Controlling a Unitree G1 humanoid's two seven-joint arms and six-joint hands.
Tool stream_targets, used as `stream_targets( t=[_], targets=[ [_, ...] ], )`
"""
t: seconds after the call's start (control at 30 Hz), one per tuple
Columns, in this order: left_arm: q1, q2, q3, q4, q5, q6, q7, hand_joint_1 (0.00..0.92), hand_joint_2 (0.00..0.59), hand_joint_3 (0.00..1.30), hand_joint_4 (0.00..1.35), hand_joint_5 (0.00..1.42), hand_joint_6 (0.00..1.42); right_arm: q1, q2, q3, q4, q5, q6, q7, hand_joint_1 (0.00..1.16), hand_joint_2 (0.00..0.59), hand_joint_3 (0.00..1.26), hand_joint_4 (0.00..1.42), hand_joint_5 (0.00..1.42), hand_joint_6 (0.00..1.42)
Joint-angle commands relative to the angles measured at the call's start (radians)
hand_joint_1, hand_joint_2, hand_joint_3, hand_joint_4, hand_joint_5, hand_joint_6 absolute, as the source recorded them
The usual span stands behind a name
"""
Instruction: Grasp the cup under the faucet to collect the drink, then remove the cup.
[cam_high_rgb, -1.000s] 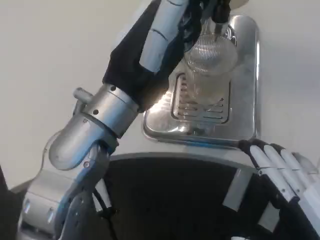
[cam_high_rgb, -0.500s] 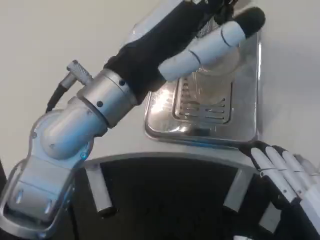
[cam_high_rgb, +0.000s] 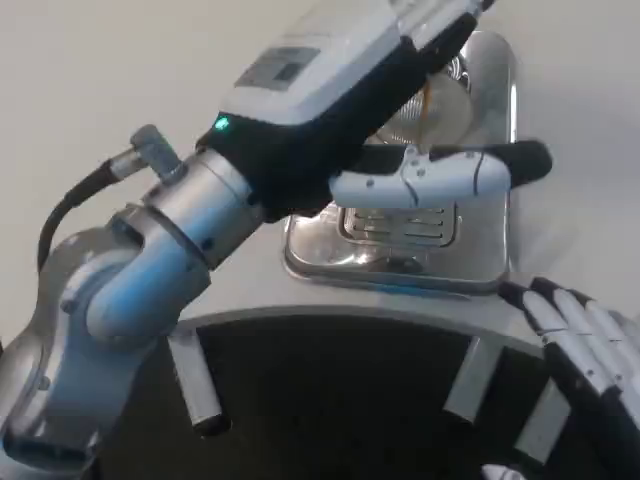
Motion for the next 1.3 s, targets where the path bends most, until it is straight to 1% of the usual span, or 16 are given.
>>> stream_targets(
  t=[0.03, 0.17, 0.2, 0.23, 0.27, 0.3, 0.33, 0.37, 0.4, 0.47, 0.57, 0.7, 0.87, 1.07, 1.17, 1.3],
  targets=[
    [0.045, 0.015, -0.015, 0.013, 0.052, -0.058, -0.012, 0.000, 0.169, 0.00, 0.00, 0.00, 0.00, -0.009, 0.022, 0.007, -0.015, 0.018, 0.031, -0.015, 0.72, 0.422, 0.07, 0.00, 0.00, 0.00],
    [0.061, 0.011, -0.016, 0.017, 0.092, -0.088, -0.004, 0.000, 0.171, 0.00, 0.00, 0.00, 0.00, -0.033, 0.065, 0.019, -0.015, 0.027, 0.068, -0.019, 0.86, 0.338, 0.05, 0.00, 0.00, 0.00],
    [0.061, 0.007, -0.014, 0.019, 0.096, -0.090, -0.004, 0.000, 0.172, 0.00, 0.00, 0.00, 0.00, -0.037, 0.081, 0.026, -0.015, 0.031, 0.083, -0.023, 0.89, 0.327, 0.04, 0.00, 0.00, 0.00],
    [0.061, 0.004, -0.013, 0.022, 0.098, -0.092, -0.003, 0.000, 0.173, 0.00, 0.00, 0.00, 0.00, -0.041, 0.097, 0.033, -0.015, 0.036, 0.101, -0.027, 0.93, 0.304, 0.04, 0.00, 0.00, 0.00],
    [0.061, 0.002, -0.011, 0.024, 0.100, -0.094, -0.001, 0.000, 0.175, 0.00, 0.00, 0.00, 0.00, -0.047, 0.106, 0.039, -0.015, 0.039, 0.116, -0.030, 0.95, 0.291, 0.03, 0.00, 0.00, 0.00],
    [0.062, 0.000, -0.009, 0.028, 0.102, -0.098, 0.003, 0.000, 0.176, 0.00, 0.00, 0.00, 0.00, -0.050, 0.111, 0.043, -0.015, 0.041, 0.126, -0.032, 0.97, 0.281, 0.03, 0.00, 0.00, 0.00],
    [0.062, 0.000, -0.008, 0.031, 0.103, -0.102, 0.006, 0.000, 0.178, 0.00, 0.00, 0.00, 0.00, -0.057, 0.116, 0.053, -0.015, 0.039, 0.138, -0.034, 0.98, 0.279, 0.03, 0.00, 0.00, 0.01],
    [0.062, 0.000, -0.008, 0.033, 0.105, -0.105, 0.009, 0.000, 0.179, 0.00, 0.00, 0.00, 0.00, -0.064, 0.122, 0.065, -0.015, 0.036, 0.152, -0.037, 1.00, 0.260, 0.03, 0.00, 0.00, 0.01],
    [0.062, 0.000, -0.007, 0.034, 0.107, -0.106, 0.009, 0.000, 0.179, 0.00, 0.00, 0.00, 0.00, -0.069, 0.124, 0.075, -0.015, 0.034, 0.163, -0.040, 1.00, 0.256, 0.02, 0.00, 0.00, 0.01],
    [0.063, 0.000, -0.007, 0.036, 0.113, -0.108, 0.010, 0.000, 0.181, 0.00, 0.00, 0.00, 0.00, -0.080, 0.126, 0.098, -0.015, 0.026, 0.190, -0.050, 1.05, 0.224, 0.02, 0.00, 0.00, 0.03],
    [0.065, 0.000, -0.007, 0.038, 0.121, -0.111, 0.009, 0.000, 0.182, 0.00, 0.00, 0.00, 0.00, -0.105, 0.126, 0.122, -0.009, 0.018, 0.235, -0.065, 1.08, 0.212, 0.02, 0.00, 0.00, 0.04],
    [0.066, 0.001, -0.008, 0.039, 0.128, -0.112, 0.007, 0.000, 0.183, 0.00, 0.00, 0.00, 0.00, -0.161, 0.121, 0.129, 0.018, 0.015, 0.294, -0.091, 1.10, 0.187, 0.01, 0.00, 0.00, 0.05],
    [0.067, -0.001, -0.008, 0.039, 0.134, -0.115, 0.007, 0.000, 0.184, 0.00, 0.00, 0.00, 0.00, -0.223, 0.115, 0.138, 0.049, 0.014, 0.361, -0.123, 1.11, 0.174, 0.01, 0.00, 0.00, 0.06],
    [0.064, 0.001, -0.005, 0.043, 0.139, -0.116, 0.008, 0.000, 0.184, 0.00, 0.00, 0.00, 0.00, -0.288, 0.115, 0.160, 0.084, 0.013, 0.429, -0.153, 1.12, 0.158, 0.00, 0.00, 0.00, 0.06],
    [0.061, 0.001, -0.004, 0.047, 0.141, -0.118, 0.007, 0.000, 0.184, 0.00, 0.00, 0.00, 0.00, -0.317, 0.107, 0.168, 0.099, 0.019, 0.458, -0.161, 1.12, 0.145, 0.00, 0.00, 0.00, 0.07],
    [0.061, 0.000, 0.002, 0.057, 0.141, -0.124, 0.009, 0.000, 0.184, 0.00, 0.00, 0.00, 0.00, -0.354, 0.099, 0.179, 0.120, 0.031, 0.493, -0.174, 1.12, 0.141, 0.00, 0.00, 0.00, 0.08]
  ],
)
